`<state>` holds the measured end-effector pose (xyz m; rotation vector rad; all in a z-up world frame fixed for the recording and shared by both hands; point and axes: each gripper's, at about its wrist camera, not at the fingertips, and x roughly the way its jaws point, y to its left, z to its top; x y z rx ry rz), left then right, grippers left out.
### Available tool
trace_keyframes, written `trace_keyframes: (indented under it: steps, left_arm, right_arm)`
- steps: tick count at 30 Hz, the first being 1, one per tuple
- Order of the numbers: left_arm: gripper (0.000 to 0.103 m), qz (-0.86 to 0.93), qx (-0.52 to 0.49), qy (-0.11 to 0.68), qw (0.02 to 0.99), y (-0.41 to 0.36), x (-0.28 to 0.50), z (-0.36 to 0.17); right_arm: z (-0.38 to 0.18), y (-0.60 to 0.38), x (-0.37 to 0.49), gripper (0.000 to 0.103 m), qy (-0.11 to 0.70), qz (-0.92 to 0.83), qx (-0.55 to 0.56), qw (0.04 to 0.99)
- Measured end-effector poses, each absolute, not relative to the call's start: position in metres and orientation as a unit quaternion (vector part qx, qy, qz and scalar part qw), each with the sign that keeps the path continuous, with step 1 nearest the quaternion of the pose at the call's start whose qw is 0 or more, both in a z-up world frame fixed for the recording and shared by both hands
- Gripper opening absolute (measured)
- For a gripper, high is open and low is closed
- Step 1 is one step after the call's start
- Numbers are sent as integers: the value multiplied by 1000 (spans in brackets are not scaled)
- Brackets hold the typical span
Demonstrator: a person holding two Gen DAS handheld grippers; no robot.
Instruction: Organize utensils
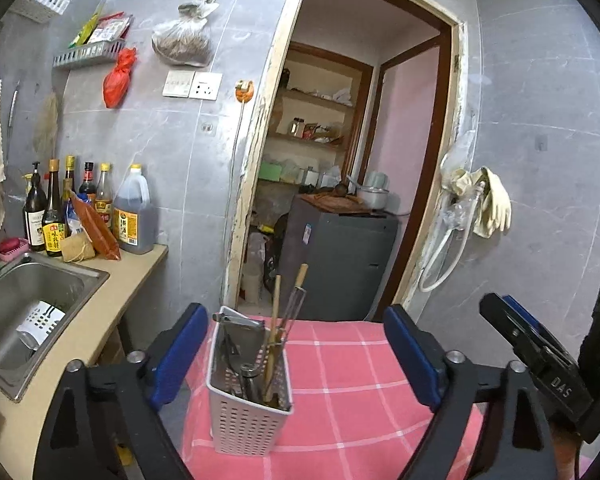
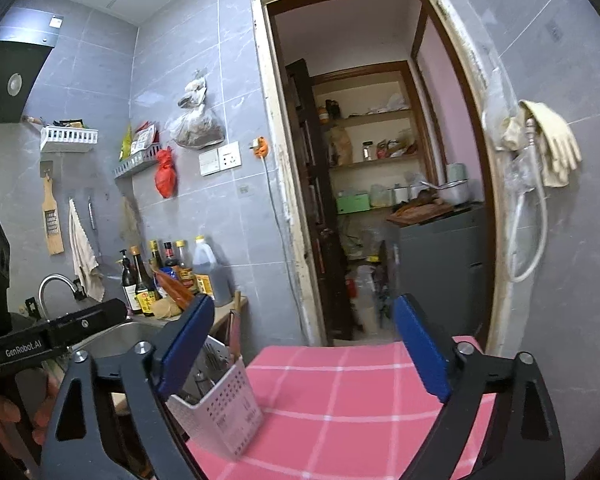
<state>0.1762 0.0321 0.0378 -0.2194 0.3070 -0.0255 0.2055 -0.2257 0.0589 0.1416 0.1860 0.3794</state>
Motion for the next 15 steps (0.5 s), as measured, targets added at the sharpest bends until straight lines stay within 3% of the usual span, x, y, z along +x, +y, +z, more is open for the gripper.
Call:
trace_keyframes:
  steps: [4,15]
  left_arm:
    - [99,-26,-97,148,984,22,158,40]
    - [102,-23,-47,122,991,8,99,42]
  right_arm:
    - [69,-239,177,101,87,172,54,980]
    - [80,-257,98,102,89,122,33,988]
